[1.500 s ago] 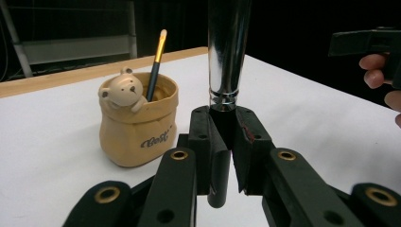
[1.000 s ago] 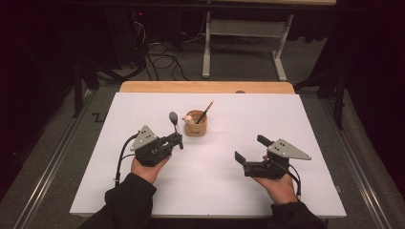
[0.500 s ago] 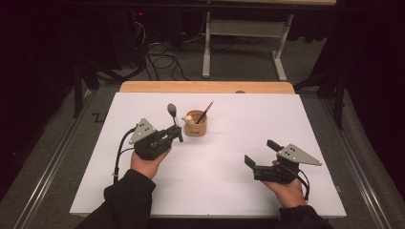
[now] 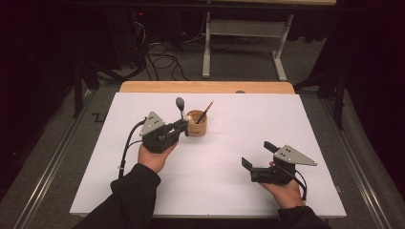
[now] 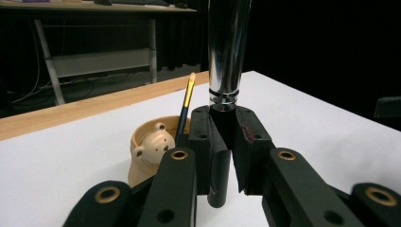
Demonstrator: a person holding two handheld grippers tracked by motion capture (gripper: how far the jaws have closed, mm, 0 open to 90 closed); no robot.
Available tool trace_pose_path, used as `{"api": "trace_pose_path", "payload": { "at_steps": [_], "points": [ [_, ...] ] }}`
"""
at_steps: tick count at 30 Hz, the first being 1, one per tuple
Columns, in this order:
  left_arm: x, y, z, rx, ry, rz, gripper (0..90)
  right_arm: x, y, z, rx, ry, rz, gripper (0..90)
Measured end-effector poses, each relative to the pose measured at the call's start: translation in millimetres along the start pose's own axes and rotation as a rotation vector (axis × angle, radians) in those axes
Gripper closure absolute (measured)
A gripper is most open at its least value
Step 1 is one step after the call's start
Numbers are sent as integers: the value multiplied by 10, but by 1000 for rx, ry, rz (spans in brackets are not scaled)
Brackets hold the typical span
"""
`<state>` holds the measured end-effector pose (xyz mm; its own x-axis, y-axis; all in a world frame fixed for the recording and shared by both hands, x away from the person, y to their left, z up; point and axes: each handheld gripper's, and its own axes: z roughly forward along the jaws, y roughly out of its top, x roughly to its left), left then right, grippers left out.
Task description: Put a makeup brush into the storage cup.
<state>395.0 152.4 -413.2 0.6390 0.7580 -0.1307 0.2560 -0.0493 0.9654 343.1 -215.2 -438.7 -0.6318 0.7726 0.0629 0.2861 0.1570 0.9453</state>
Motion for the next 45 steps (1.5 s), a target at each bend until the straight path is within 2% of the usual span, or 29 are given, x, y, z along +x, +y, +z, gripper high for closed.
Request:
{"api": "trace_pose_path", "payload": {
  "at_steps": [16,31,37,45],
  "points": [
    [70,160,191,0,39,6,792,-4,-10,12,4,4,2,4],
    [179,236,377,3,62,-11,792,2,-22,24,11,10,3,8],
    [192,291,471,10,69,3,792,-3,-21,18,10,9,6,8],
    [242,354,584,13,89,1,792,-1,-27,21,14,14,8,9]
  ]
}}
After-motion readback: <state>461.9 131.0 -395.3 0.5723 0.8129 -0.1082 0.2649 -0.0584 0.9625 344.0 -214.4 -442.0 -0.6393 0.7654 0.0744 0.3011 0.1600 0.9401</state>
